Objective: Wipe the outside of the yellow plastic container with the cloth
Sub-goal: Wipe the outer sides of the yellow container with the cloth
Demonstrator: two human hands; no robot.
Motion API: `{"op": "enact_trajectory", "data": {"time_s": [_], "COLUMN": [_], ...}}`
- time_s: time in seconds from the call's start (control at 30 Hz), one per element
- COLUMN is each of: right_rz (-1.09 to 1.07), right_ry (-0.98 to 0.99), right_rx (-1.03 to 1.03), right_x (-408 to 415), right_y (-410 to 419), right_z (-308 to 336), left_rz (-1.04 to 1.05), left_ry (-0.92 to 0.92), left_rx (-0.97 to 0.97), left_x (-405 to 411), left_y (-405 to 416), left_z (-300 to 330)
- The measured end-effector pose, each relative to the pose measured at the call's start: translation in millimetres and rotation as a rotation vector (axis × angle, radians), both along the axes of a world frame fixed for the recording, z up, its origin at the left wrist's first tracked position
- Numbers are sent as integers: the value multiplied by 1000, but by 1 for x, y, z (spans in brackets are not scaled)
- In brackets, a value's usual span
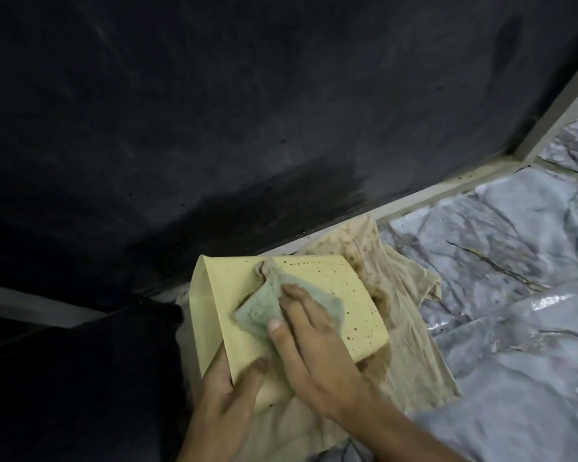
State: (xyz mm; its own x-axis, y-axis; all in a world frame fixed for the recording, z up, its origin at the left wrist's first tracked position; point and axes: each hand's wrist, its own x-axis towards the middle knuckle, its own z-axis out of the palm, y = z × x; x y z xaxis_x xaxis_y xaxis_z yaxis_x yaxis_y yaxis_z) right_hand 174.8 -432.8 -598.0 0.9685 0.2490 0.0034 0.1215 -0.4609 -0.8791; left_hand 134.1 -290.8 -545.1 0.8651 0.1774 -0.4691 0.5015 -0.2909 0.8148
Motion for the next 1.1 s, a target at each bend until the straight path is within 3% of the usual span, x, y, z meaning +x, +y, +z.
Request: {"op": "enact_trajectory", "data": {"time_s": [0.13, 0.3, 0.47, 0.57, 0.67, 0.83, 0.93, 1.1], "right_rz": [50, 111, 261, 198, 50, -99, 12, 289], "right_ry": [15, 71, -26, -37, 95, 289, 218, -86], "right_rx": [-159, -369, -344, -328, -407, -461, -433, -276], "right_x": [32, 33, 40, 43, 59, 84, 81, 65], "right_y": [6, 25, 52, 32, -9, -29, 17, 81], "right_z": [-22, -25, -12, -28, -59, -71, -41, -3], "left_rz": [124, 73, 30, 91, 210, 168, 132, 59], "left_ry": [42, 30, 41, 60, 82, 77, 72, 39], "left_rx": [-67, -89, -68, -127, -189, -197, -195, -164], "left_x": [-6, -13, -13, -12, -15, -13, -10, -12], "left_y": [9, 20, 23, 23, 21, 16, 15, 15], "left_z": [-15, -17, -21, -21, -25, -24, -23, -18]}}
